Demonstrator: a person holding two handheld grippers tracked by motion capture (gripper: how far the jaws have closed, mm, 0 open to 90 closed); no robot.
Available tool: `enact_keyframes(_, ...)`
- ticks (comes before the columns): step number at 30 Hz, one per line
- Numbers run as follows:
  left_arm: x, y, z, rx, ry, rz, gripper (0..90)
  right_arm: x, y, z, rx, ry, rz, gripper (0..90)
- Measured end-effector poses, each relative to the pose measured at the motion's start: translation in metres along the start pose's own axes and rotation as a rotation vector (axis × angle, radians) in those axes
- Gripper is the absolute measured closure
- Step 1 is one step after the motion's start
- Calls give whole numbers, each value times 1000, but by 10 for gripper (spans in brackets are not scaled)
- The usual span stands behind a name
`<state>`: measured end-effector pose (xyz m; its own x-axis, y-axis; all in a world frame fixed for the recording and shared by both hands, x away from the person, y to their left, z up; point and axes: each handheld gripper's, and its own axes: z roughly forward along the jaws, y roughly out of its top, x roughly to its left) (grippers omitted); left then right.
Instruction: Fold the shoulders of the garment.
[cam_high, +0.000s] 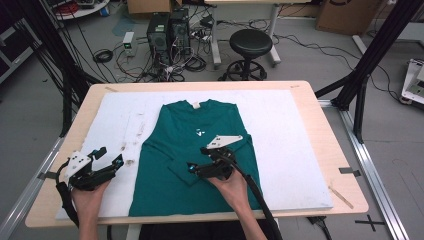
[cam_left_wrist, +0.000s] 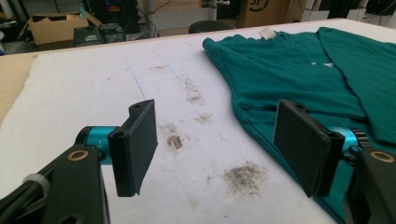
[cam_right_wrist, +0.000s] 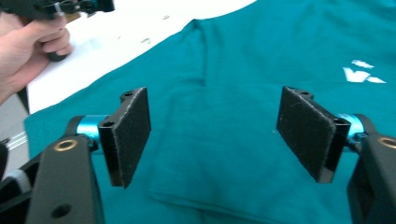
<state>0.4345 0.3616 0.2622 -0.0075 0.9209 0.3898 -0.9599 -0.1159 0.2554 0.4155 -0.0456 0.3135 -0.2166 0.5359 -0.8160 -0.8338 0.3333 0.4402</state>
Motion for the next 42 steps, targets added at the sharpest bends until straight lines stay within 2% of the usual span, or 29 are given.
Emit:
enact_keyframes(8,0,0,-1,-9,-13,4,306,-20,-11,-28,-28,-88,18,256)
enact_keyframes(10,1,0,-1,-11,-10,-2,305,-26,-16,-39,-52,-129,14,256)
enact_keyframes(13,-1,0,-2,-16,-4,9,305,-30,-20,-47,-71,-147,14,258)
enact_keyframes(14,-1,0,-2,-18,-5,12,306,-34,-25,-55,-79,-171,19,263)
enact_keyframes(16,-1,0,-2,-20,-8,13,305,-37,-27,-58,-89,-174,23,265)
enact_keyframes(19,-1,-1,-3,-30,-4,7,306,-44,-35,-71,-101,-205,30,265)
enact_keyframes(20,-1,-1,-4,-30,-5,4,306,-49,-41,-79,-122,-218,25,265)
enact_keyframes(23,0,-1,-4,-33,-9,-8,306,-53,-47,-87,-144,-236,17,265)
enact_keyframes(26,0,0,-5,-21,-18,-25,306,-59,-56,-99,-170,-252,8,265)
enact_keyframes(28,0,0,-4,-4,-20,-34,306,-65,-65,-110,-191,-297,6,265)
enact_keyframes(29,0,1,-4,2,-19,-40,306,-65,-65,-110,-191,-297,6,265)
enact_keyframes(35,-5,4,-4,30,-47,-65,310,-78,-83,-131,-190,-360,54,265)
enact_keyframes(38,-11,7,-6,38,-60,-64,315,-83,-92,-141,-191,-395,79,265)
enact_keyframes(42,-18,14,-12,38,-71,-49,314,-87,-99,-151,-179,-407,103,264)
